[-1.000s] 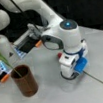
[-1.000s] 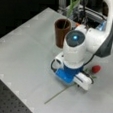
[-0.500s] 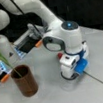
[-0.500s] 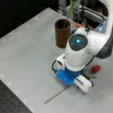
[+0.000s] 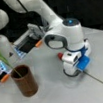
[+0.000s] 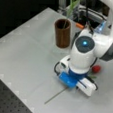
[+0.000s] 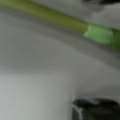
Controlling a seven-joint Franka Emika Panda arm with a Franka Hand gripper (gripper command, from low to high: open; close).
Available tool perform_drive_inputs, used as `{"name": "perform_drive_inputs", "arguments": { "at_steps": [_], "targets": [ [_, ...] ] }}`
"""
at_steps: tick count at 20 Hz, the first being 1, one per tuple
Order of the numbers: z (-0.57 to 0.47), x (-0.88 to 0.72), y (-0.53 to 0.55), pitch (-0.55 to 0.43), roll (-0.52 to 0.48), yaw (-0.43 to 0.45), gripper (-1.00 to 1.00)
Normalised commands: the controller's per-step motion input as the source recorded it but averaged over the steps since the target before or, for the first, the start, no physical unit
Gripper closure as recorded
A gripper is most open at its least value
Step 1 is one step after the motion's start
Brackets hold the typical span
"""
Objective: Flower insertion into a vase
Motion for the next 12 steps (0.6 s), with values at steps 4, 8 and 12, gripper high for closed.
{"name": "perform_drive_inputs", "arguments": {
  "at_steps": [4,8,12],
  "targets": [
    [-0.36,0.17,-0.07,0.039,-0.253,-0.014,1.0],
    [-0.33,0.14,-0.08,0.054,-0.257,-0.001,1.0],
    [-0.25,0.08,-0.17,0.065,-0.289,0.053,1.0]
  ]
}}
